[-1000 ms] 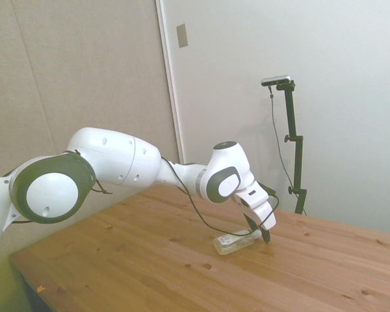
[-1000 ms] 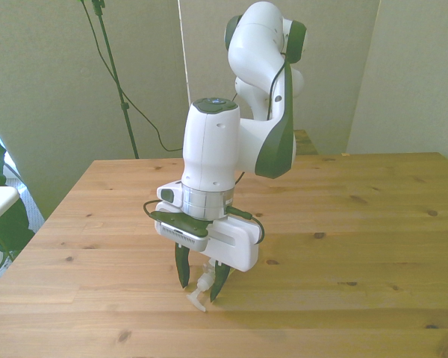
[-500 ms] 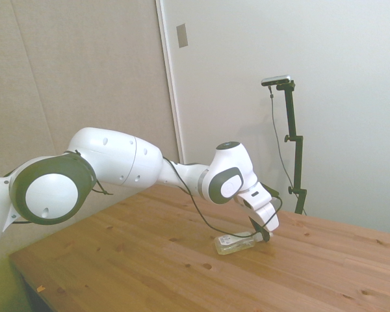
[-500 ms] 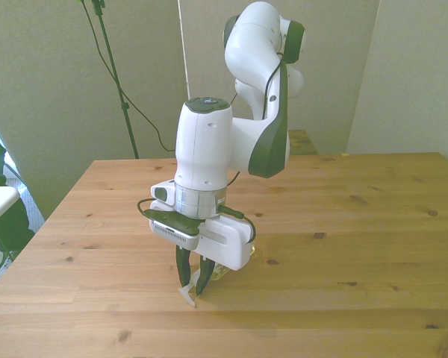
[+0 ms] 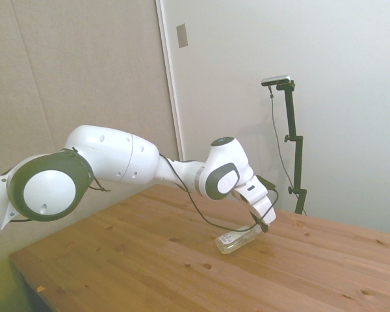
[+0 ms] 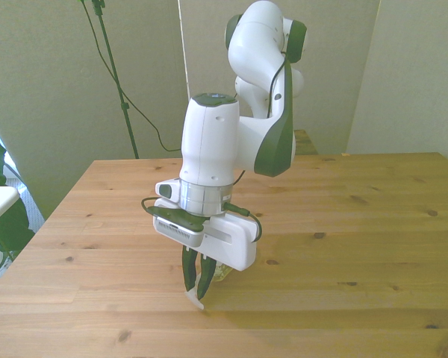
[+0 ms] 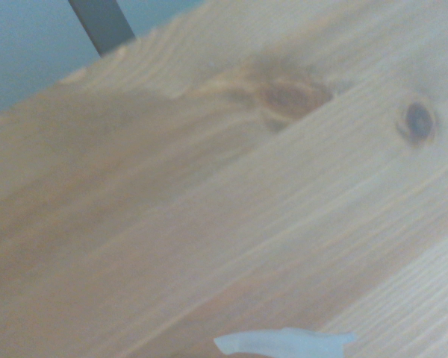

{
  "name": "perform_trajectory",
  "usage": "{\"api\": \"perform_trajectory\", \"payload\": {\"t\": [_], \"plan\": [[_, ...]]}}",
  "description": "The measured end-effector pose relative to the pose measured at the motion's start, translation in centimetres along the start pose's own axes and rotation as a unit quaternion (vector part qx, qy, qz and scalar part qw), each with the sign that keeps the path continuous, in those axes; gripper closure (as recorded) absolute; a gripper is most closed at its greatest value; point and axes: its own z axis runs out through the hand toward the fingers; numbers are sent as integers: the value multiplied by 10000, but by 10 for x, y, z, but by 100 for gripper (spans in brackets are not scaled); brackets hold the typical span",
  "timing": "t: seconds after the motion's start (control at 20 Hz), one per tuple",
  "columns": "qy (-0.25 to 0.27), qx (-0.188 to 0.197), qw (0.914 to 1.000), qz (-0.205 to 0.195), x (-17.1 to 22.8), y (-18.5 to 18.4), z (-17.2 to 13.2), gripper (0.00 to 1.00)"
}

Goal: Stand the sanitizer

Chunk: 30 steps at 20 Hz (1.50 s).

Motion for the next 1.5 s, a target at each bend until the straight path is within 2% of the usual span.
{"api": "perform_trajectory", "payload": {"t": [0.3, 0.7, 1.25, 1.3, 1.5], "plan": [[439, 482, 9978, -130, -24, -6, -61, 100], [905, 1064, 9901, -124, -68, 17, -104, 100], [1466, 1590, 9763, 32, -104, 41, -112, 100], [1493, 1601, 9757, 30, -106, 44, -112, 0], [1482, 1621, 9756, -1, -112, 51, -117, 0]]}}
